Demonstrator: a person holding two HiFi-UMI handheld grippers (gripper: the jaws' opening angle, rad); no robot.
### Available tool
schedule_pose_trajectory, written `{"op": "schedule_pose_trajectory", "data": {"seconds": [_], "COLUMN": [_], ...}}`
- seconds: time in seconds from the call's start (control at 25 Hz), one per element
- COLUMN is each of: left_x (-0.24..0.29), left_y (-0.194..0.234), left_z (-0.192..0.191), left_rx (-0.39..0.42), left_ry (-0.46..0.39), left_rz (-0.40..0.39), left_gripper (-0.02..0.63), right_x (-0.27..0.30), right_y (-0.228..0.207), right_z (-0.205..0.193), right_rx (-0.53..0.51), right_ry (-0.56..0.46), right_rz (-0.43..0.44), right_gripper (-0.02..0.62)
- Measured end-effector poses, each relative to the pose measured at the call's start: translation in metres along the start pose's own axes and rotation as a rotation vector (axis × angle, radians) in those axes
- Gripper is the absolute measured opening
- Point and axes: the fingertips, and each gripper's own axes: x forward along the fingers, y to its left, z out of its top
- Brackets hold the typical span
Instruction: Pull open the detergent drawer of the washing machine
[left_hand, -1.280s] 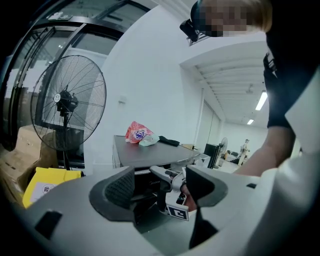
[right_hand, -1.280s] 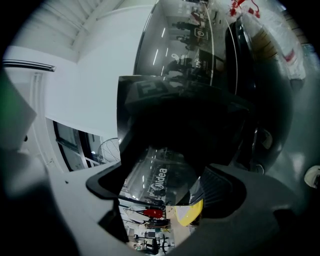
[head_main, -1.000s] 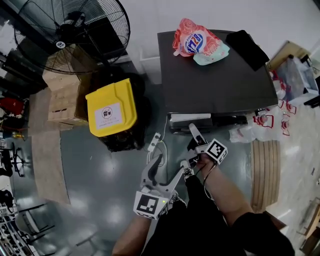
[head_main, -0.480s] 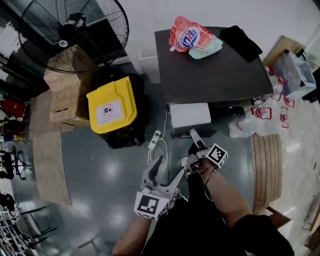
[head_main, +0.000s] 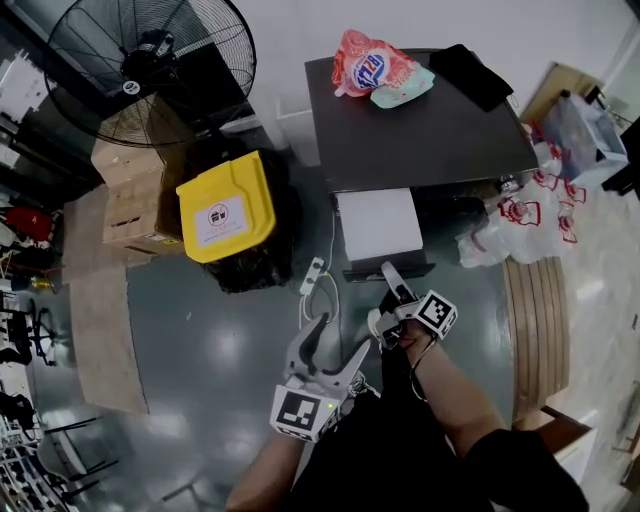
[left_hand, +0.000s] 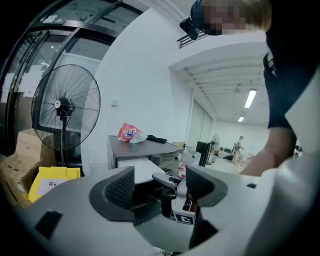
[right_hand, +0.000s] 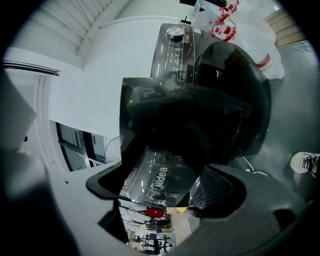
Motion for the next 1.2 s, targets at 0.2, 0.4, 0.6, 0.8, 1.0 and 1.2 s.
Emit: {"op": "schedule_pose_trajectory", "data": {"seconds": [0.2,0.4,0.6,0.8,1.0,1.2], "left_x": [-0.019,-0.043,-0.059,-0.069,-0.077,-0.071], "left_y": [-0.006,-0.008,-0.016,-0.026,-0.045,-0.059], "left_z": [-0.005,-0.01,-0.013,-0.009,0.018,0.019], "left_rx": [0.008,0.015,0.021,0.046,0.046,0.048], "left_ry": [-0.006,-0.009,-0.021,-0.055,-0.102,-0.121], "left_rz": [0.003,0.002,-0.021,-0.044,-0.057,-0.046], "left_gripper": [0.295,0.295,0.295,0.294,0.293,0.293], "right_x": [-0.013,-0.023,-0.05,-0.081,-0.114,-0.155], "right_y": [-0.007,-0.008,0.001,0.057,0.133,0.195], "right_z": [-0.008,-0.017,-0.032,-0.035,-0.038,-0.039], "right_rx": [0.005,-0.044,-0.135,-0.409,-0.869,-1.192], "right_ry": [-0.019,-0.035,0.001,0.051,0.134,0.161], "right_rz": [-0.019,-0.02,-0.019,0.027,0.121,0.224], "right_gripper": [0.476,0.456,0.466,0.445,0.422,0.404]}}
